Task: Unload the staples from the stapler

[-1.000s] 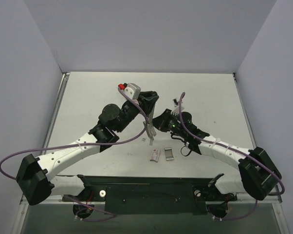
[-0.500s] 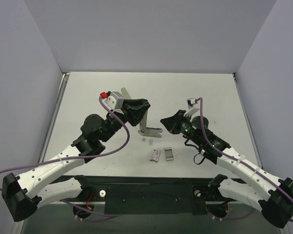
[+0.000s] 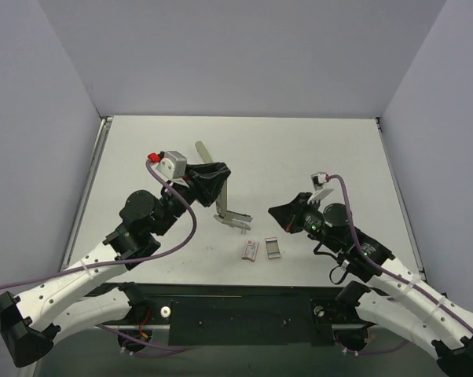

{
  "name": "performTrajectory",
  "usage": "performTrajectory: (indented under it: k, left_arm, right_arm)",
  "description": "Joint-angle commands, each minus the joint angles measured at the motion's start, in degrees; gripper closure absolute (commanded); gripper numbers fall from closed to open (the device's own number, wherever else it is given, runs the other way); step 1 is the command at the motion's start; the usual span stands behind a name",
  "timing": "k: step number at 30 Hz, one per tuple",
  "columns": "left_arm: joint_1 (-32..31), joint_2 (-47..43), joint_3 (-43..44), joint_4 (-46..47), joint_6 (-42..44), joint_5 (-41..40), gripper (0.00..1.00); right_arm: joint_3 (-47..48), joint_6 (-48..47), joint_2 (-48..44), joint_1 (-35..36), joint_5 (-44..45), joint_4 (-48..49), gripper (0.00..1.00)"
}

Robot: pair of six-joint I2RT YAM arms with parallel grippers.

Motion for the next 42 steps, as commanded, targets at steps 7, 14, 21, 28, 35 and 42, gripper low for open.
performTrajectory:
  k: [7, 14, 21, 28, 35, 42]
  left_arm:
    - [-0.1, -4.9, -0.5, -0.3, -7.5, -14.2, 1.00]
    - [-0.1, -6.1, -1.4, -2.2, -12.3, -18.1, 1.00]
    - [-0.1, -6.8, -1.9, -3.9, -16.0, -18.0, 1.00]
    - [-0.1, -9.0, -3.5, -5.6, -20.5, -15.1, 1.00]
    - [-0.1, -11.4, -5.6, -6.4, -24.1, -10.0, 1.00]
    - [-0.1, -12.0, -10.1, -5.7, -29.5, -2.9, 1.00]
  right_arm:
    - [-6.1, 2.6, 5.8, 10.5, 0.0, 5.6, 1.00]
    - [-10.3, 6.8, 12.4, 15.3, 2.3, 16.3, 1.00]
    - [-10.6, 7.9, 16.2, 19.5, 9.6, 19.1, 1.00]
    - [-10.6, 8.1, 18.1, 19.7, 12.8, 20.9, 1.00]
    - [-10.2, 5.1, 15.7, 19.8, 15.9, 18.1, 1.00]
    - [-10.1, 1.2, 10.6, 19.9, 21.1, 13.1, 1.00]
